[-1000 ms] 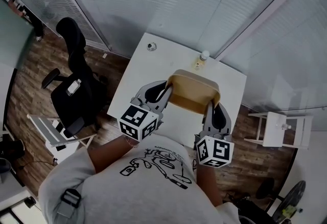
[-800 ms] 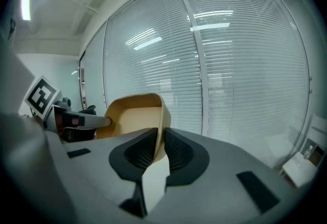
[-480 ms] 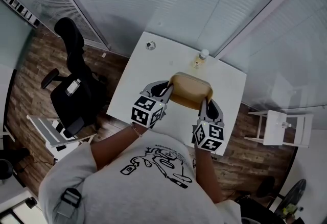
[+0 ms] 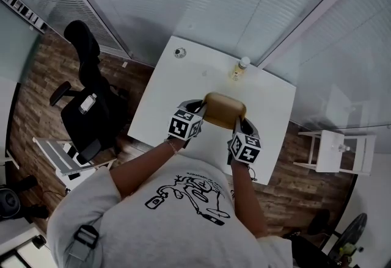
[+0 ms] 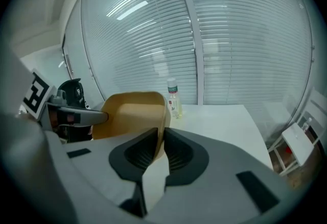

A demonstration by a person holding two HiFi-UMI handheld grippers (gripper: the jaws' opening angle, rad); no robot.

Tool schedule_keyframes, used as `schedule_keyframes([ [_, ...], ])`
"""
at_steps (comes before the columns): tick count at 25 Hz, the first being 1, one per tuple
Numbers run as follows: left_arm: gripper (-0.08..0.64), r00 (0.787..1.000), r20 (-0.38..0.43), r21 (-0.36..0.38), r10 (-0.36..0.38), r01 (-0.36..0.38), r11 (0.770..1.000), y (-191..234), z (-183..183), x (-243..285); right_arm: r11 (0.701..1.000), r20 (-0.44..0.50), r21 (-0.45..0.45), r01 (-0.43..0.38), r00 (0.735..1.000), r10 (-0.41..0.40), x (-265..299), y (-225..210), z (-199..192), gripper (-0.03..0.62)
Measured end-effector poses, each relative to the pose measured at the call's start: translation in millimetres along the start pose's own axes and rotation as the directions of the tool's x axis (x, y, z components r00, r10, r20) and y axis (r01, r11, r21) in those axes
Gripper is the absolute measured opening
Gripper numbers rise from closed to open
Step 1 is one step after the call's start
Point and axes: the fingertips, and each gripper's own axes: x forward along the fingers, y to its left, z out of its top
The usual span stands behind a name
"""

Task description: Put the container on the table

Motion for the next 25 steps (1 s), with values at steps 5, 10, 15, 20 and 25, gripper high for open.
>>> schedule_keyframes([
  [5,0.031,0.997,-0.078,-0.021,0.013,-0.015,1.0,16.7,-34.1,26.8,1.0,-0.077,0.017,-0.007,0.997,0.008,27.4,-7.5,-29.8,0.034],
  [10,0.031,0.988,-0.156,-0.006,0.023,-0.025,1.0,27.4,-66.4,49.0,0.999,-0.155,0.034,-0.014,0.988,0.02,52.5,-16.2,-64.0,0.034],
  [15,0.032,0.979,-0.203,-0.027,0.007,-0.012,1.0,30.6,-88.7,67.2,0.997,-0.207,0.081,-0.017,0.978,0.034,70.4,-27.9,-94.1,0.034],
  [20,0.032,0.969,-0.246,-0.034,0.008,-0.017,0.999,34.0,-111.0,81.0,0.996,-0.238,0.085,-0.008,0.971,0.028,80.4,-34.3,-112.2,0.034],
  [25,0.032,0.965,-0.262,-0.026,0.004,-0.012,1.0,34.4,-123.1,91.6,0.995,-0.266,0.096,0.002,0.964,0.023,86.4,-41.5,-125.9,0.034],
])
